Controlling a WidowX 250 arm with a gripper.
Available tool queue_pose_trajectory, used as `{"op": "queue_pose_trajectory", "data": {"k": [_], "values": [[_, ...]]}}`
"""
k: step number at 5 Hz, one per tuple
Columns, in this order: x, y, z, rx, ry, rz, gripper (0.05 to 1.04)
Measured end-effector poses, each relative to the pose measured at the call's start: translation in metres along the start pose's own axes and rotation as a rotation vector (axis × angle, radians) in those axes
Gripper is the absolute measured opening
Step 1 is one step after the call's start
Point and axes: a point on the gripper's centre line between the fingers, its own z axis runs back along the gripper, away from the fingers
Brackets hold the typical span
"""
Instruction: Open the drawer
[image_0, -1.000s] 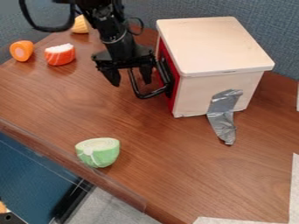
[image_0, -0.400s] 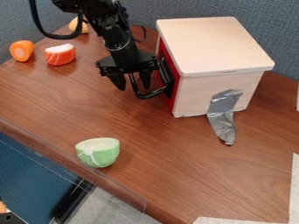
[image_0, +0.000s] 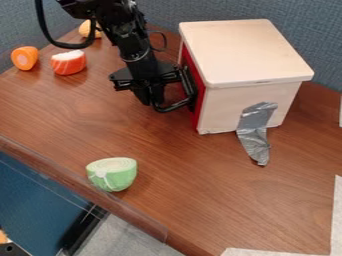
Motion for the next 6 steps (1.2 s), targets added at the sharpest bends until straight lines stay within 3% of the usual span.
{"op": "queue_pose_trajectory", "data": {"k": [2, 6], "values": [[-0.002, 0.041, 0.014, 0.033, -0.01, 0.042, 0.191], [-0.007, 0.102, 0.036, 0.052, -0.003, 0.122, 0.145]]}}
